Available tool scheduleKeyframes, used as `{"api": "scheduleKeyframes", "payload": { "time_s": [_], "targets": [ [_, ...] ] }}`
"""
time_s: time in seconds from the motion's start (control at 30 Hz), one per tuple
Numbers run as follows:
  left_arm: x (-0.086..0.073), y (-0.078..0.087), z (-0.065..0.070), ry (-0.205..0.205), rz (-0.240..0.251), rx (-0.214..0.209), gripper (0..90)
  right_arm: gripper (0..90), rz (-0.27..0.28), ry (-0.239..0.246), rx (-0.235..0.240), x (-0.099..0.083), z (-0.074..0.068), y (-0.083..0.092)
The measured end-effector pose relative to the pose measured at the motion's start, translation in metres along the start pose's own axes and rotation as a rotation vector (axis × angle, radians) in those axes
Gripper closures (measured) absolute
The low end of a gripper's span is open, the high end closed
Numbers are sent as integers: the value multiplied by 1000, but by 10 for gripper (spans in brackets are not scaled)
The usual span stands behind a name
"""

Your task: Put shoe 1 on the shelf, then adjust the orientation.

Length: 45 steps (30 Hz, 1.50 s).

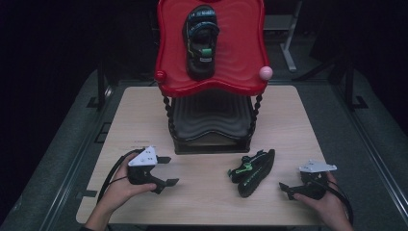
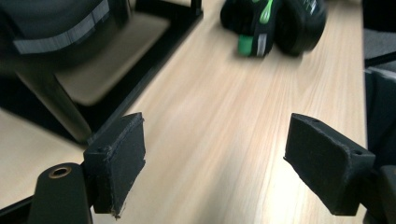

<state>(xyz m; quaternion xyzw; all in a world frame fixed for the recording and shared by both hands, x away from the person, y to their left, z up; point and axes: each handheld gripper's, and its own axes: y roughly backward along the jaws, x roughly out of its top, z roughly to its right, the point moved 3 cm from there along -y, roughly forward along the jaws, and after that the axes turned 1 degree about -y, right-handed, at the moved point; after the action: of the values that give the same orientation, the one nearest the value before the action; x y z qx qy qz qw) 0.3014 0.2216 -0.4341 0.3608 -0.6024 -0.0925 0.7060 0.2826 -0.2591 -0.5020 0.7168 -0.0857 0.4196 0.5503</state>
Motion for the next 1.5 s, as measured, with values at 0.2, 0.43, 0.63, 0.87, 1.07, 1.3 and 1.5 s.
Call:
{"api": "scheduleKeyframes", "payload": {
  "time_s": [0.2,0.43,0.63,0.87,1.07,1.3,1.5],
  "targets": [
    [-21,-10,-5,30,-58,35,198,145,-7,-16,0,2,1,5],
    [-39,-20,-11,58,-122,64,195,289,4,-31,20,5,1,14],
    [-48,-27,-15,77,-139,84,193,449,41,-59,68,12,0,26],
    [-52,-29,-17,72,-109,122,136,656,77,-67,132,23,-5,37],
    [-53,-33,-17,82,-129,129,0,800,113,-64,178,36,-7,47],
    [-53,-33,-17,82,-129,128,0,897,158,-15,244,64,-16,52],
    [-53,-33,-17,82,-131,128,0,899,155,28,285,80,-28,42]
  ]
}}
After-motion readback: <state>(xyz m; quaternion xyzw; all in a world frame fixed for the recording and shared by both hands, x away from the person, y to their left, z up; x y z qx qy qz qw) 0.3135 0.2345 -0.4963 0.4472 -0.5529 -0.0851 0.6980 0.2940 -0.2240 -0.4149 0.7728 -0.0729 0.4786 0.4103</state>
